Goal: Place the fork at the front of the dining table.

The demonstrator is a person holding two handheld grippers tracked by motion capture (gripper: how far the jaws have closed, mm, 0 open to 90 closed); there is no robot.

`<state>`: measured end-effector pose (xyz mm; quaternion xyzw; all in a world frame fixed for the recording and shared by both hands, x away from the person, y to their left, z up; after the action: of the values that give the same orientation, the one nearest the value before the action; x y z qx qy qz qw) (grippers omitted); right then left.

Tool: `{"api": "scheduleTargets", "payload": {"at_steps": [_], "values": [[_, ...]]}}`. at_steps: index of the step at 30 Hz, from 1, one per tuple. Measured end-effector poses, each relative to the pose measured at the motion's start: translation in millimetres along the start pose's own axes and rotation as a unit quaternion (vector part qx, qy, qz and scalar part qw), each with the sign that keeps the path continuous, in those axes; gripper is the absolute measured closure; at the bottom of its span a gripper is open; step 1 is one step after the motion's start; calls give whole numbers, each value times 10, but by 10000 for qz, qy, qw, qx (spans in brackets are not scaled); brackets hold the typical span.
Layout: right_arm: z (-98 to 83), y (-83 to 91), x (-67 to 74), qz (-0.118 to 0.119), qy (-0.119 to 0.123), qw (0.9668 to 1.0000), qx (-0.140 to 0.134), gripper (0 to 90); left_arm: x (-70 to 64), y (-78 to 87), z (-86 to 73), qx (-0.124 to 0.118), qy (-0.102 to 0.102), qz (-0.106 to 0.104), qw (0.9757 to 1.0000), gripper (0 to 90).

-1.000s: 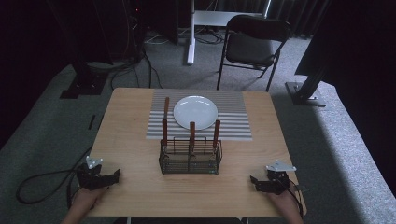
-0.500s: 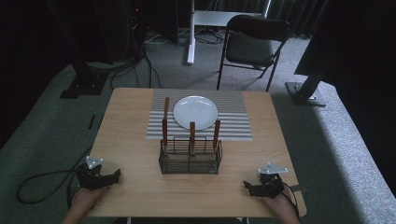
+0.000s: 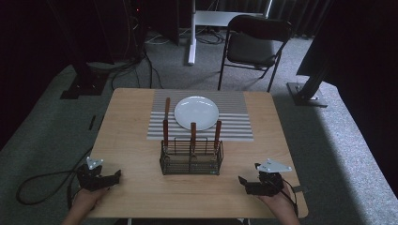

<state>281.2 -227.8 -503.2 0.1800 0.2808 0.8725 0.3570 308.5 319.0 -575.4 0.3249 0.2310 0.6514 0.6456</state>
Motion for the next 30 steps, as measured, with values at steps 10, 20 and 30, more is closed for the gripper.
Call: {"api": "scheduleTargets", "payload": {"at_steps": [10,20,30], "values": [[362,126,210,144,255,9991,-295,150,0,0,0,1,-1,0,10000,0],[698,149,455,390,419,9970,-529,151,1,0,0,2,-4,0,10000,0],[934,-40,697,666,689,9939,-538,151,0,-2,0,-11,-1,0,10000,0]]}}
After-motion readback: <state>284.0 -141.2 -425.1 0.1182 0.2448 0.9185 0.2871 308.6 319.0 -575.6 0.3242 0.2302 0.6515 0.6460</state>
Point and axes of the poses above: each handheld gripper's, and its own axes: y roughly backward along the jaws, z roughly out of its top, x roughly to its left, the point moved 4 cm from there along -y, roughly forward along the jaws, and after that the axes turned 9 degrees about z, right-handed, at the moved point
